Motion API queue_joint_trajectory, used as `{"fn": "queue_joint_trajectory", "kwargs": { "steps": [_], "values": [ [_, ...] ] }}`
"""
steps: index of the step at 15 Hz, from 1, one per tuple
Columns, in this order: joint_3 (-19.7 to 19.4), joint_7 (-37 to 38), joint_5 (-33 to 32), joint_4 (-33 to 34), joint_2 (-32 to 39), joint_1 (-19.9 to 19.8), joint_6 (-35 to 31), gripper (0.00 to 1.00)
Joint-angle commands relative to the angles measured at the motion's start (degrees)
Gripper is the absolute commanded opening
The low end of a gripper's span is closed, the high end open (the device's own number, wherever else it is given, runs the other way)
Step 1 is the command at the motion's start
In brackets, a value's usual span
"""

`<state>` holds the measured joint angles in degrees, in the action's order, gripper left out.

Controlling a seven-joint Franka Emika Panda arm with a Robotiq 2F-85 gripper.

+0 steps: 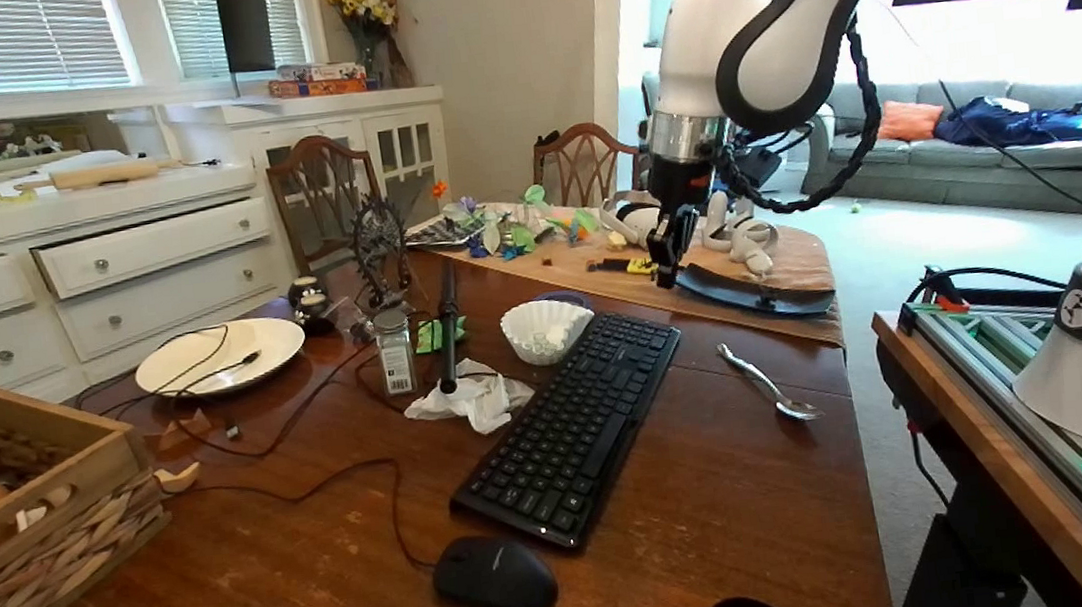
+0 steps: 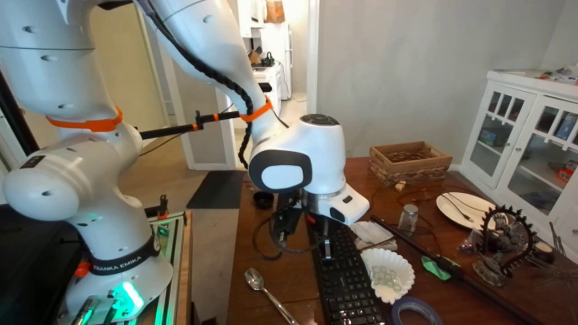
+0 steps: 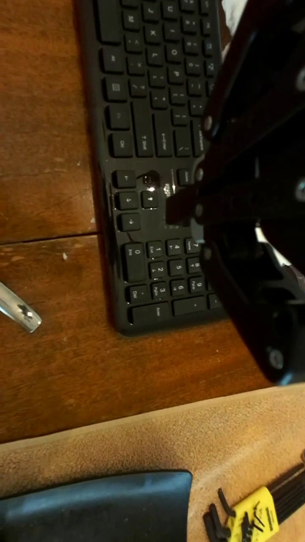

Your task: Press a key on the keyboard

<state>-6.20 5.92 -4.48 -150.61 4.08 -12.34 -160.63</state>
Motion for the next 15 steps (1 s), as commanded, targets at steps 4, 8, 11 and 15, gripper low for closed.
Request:
{"fn": "queue_joint_trajectory", "kwargs": {
  "steps": [4, 8, 11, 15],
  "values": [
    [-0.1, -3.0, 4.0, 8.2, 12.0, 2.5, 0.2, 0.00],
    [0.0, -2.1, 4.4, 11.9, 17.1, 3.6, -0.4, 0.00],
    [-0.8, -0.2, 4.4, 13.6, 19.4, 4.9, 0.8, 0.00],
    [-0.6, 0.7, 5.5, 14.7, 21.7, 5.0, 0.1, 0.00]
  ]
}}
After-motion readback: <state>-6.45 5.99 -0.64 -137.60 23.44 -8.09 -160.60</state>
